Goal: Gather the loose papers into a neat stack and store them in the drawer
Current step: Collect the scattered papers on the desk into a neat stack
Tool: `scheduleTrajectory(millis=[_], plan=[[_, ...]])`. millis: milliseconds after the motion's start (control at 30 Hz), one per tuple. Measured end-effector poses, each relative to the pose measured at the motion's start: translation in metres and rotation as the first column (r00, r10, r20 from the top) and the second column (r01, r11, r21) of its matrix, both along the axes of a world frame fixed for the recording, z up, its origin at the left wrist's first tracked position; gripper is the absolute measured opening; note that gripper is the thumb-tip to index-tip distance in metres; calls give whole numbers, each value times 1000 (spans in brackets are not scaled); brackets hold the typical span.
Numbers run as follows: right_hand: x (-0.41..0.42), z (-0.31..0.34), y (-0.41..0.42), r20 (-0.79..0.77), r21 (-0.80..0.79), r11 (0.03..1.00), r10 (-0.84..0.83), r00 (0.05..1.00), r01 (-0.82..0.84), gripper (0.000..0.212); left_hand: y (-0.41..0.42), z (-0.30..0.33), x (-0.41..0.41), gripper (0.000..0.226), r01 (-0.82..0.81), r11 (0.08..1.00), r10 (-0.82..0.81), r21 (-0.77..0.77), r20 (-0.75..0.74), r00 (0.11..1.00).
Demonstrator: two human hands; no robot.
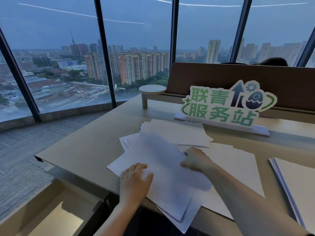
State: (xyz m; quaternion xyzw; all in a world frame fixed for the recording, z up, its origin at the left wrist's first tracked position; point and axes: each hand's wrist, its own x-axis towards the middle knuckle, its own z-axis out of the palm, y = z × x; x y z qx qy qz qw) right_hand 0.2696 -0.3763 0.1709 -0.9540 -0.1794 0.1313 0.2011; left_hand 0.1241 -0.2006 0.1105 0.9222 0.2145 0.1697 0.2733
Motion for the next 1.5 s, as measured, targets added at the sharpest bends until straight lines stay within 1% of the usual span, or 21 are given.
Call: scheduleTrajectory(millis=[67,133,200,267,333,500,633,733,800,867,1000,1100,1200,1267,1367,1500], plan=[[3,7,-9,18,82,996,-17,1000,15,11,5,3,2,35,0,999,3,-36,91,996],[7,17,-20,32,185,980,-80,996,73,10,9,8,7,31,-2,998,13,-63,168,986],[12,26,-33,37,279,948,-168,985,151,23,11,16,15,31,9,998,2,-61,184,983],[16,30,-44,36,378,899,-254,967,222,20,12,21,27,33,40,998,-31,-54,149,988],[19,31,-54,23,473,833,-335,942,285,18,12,24,40,38,76,996,-73,-34,82,994],[26,24,-77,-28,600,704,-456,889,380,10,14,30,77,51,148,989,-145,28,-93,985],[30,11,-95,-65,632,647,-505,861,427,8,14,32,106,63,212,976,-195,52,-227,954],[33,2,-105,-106,636,617,-526,844,464,4,8,33,126,77,298,950,-256,98,-309,916],[36,-2,-110,-153,642,583,-539,828,498,14,1,36,137,83,358,922,-281,149,-379,882],[37,-5,-116,-173,638,568,-553,815,521,21,-6,37,148,83,403,895,-295,189,-427,855],[40,-9,-128,-181,627,566,-562,807,535,22,-14,35,167,86,459,869,-319,185,-501,805],[42,-13,-137,-175,633,551,-583,793,544,25,-20,35,176,81,491,853,-334,180,-533,777],[42,-17,-144,-180,615,571,-569,802,543,31,-26,39,179,73,512,840,-348,177,-547,761],[40,-17,-146,-195,622,565,-558,807,541,28,-28,42,181,71,523,827,-340,207,-556,759],[36,-16,-148,-202,643,548,-553,808,535,21,-30,41,185,64,542,777,-298,321,-572,765],[33,-18,-151,-213,666,521,-553,806,534,17,-34,37,185,44,500,716,-230,488,-510,829]])
